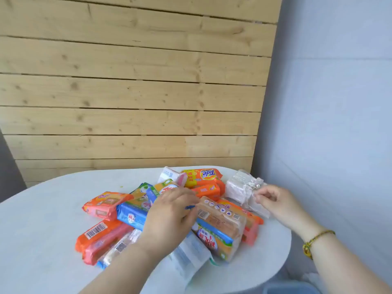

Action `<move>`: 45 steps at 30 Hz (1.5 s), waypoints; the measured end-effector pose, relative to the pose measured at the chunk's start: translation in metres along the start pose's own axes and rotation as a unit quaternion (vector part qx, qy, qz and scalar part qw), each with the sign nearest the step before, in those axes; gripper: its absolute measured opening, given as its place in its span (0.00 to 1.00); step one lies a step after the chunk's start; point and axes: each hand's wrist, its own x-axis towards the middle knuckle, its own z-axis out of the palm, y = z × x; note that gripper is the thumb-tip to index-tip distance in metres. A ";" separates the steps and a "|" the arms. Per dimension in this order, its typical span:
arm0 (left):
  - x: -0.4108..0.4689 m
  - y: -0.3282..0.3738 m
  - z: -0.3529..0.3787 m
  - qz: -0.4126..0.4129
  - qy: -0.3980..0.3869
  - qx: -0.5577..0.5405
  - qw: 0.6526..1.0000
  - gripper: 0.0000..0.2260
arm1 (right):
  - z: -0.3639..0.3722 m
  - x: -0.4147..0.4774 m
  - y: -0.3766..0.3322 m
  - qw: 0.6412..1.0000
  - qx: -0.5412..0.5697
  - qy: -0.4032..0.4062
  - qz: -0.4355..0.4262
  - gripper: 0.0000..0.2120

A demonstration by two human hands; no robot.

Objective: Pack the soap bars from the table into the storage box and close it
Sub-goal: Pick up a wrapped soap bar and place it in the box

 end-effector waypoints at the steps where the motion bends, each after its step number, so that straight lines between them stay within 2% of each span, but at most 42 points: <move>1: -0.001 0.007 0.006 0.029 -0.017 0.017 0.999 0.12 | -0.002 -0.001 0.004 1.000 0.004 0.010 -0.002 0.19; 3: -0.002 0.024 0.015 0.040 -0.082 0.057 0.994 0.15 | -0.009 -0.005 0.011 1.000 -0.009 0.023 0.015 0.17; 6: -0.001 0.036 0.032 0.044 -0.153 0.130 0.979 0.24 | -0.014 -0.006 0.017 0.998 -0.054 0.031 0.028 0.07; 8: 0.005 0.038 0.040 0.044 -0.198 0.164 0.965 0.28 | -0.019 -0.004 0.020 0.993 -0.106 0.046 0.033 0.15; 10: 0.011 0.049 0.045 0.046 -0.209 0.203 0.955 0.30 | -0.021 0.001 0.019 0.990 -0.130 0.040 0.042 0.22; 12: 0.014 0.049 0.049 0.023 -0.263 0.195 0.945 0.39 | -0.019 0.008 0.020 0.989 -0.142 0.004 0.049 0.28; 14: 0.007 0.042 0.055 0.027 -0.269 0.200 0.942 0.37 | -0.016 0.019 0.025 0.983 -0.166 -0.035 0.064 0.34; 16: 0.003 0.038 0.058 0.003 -0.308 0.208 0.928 0.32 | -0.012 0.032 0.029 0.974 -0.204 -0.064 0.076 0.39; 21: 0.001 0.030 0.063 0.008 -0.296 0.203 0.933 0.30 | -0.003 0.062 0.033 0.953 -0.263 -0.119 0.088 0.46; 24: 0.000 0.025 0.068 0.019 -0.272 0.198 0.942 0.30 | 0.004 0.072 0.031 0.941 -0.285 -0.141 0.112 0.47; 26: 0.000 0.022 0.070 0.023 -0.253 0.193 0.948 0.30 | 0.007 0.074 0.031 0.940 -0.291 -0.137 0.116 0.46; 34: 0.000 0.022 0.069 0.018 -0.266 0.186 0.946 0.30 | 0.008 0.059 0.035 0.965 -0.244 -0.059 0.075 0.45; 36: 0.001 0.026 0.066 0.019 -0.270 0.158 0.950 0.34 | 0.003 0.048 0.037 0.970 -0.229 -0.042 0.067 0.45; 39: 0.002 0.029 0.064 -0.012 -0.270 0.104 0.957 0.50 | -0.014 0.034 0.042 0.978 -0.198 -0.018 0.061 0.45; 40: 0.002 0.033 0.063 -0.016 -0.258 0.093 0.962 0.50 | -0.023 0.027 0.043 0.980 -0.187 -0.007 0.063 0.45; 45: 0.003 0.062 0.072 0.064 -0.138 0.038 0.988 0.19 | -0.067 -0.014 0.049 0.984 -0.156 0.044 0.073 0.44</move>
